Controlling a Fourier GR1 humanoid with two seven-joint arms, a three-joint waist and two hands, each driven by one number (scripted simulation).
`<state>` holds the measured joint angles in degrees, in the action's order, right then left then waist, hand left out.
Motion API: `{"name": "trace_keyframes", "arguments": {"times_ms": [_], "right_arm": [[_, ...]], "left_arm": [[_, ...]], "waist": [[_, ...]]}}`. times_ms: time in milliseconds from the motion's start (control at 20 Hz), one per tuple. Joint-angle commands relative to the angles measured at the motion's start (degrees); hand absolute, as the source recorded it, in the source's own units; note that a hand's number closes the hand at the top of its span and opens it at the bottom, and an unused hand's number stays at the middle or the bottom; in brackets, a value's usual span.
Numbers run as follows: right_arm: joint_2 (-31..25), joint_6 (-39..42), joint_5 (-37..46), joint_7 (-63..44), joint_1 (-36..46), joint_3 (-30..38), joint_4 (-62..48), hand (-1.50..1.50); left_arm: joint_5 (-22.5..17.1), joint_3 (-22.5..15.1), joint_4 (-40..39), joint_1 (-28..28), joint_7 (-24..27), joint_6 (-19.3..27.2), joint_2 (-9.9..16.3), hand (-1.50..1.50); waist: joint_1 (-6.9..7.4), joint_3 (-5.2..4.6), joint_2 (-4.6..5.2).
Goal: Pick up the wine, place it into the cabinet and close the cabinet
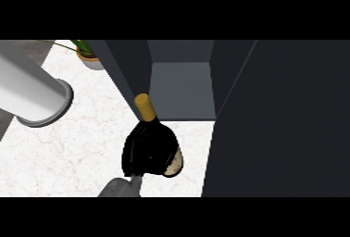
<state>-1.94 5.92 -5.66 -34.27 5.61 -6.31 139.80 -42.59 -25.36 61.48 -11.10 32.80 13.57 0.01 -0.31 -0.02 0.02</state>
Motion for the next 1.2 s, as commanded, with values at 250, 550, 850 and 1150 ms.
{"name": "trace_keyframes", "arguments": {"times_ms": [250, 550, 850, 1150], "right_arm": [[-2.2, 1.4, -7.2, -0.7, 0.7, 6.8, 1.1, -1.5], [1.6, 1.6, -0.7, 4.5, -3.7, -1.0, 0.0, -1.5], [-0.2, 2.3, -4.0, 3.9, 0.4, 2.9, -4.1, -1.5], [-0.7, 3.3, -4.3, 6.5, -1.1, 3.9, -4.8, -1.5]], "left_arm": [[-2.7, 0.4, -5.0, -5.5, 3.1, -1.8, 1.0, 1.5], [-12.9, -5.4, -16.3, -16.6, 8.7, 1.4, 0.0, 1.5], [-18.1, -4.8, -24.7, -22.9, 11.8, 1.2, 0.0, 1.5], [-19.2, -1.2, -26.6, -28.8, 8.2, 2.5, 0.0, 1.5]], "waist": [[0.2, 0.03, -0.04], [-0.55, -0.01, 0.08], [-0.95, -0.04, 0.3], [-0.74, 0.0, 0.2]]}}
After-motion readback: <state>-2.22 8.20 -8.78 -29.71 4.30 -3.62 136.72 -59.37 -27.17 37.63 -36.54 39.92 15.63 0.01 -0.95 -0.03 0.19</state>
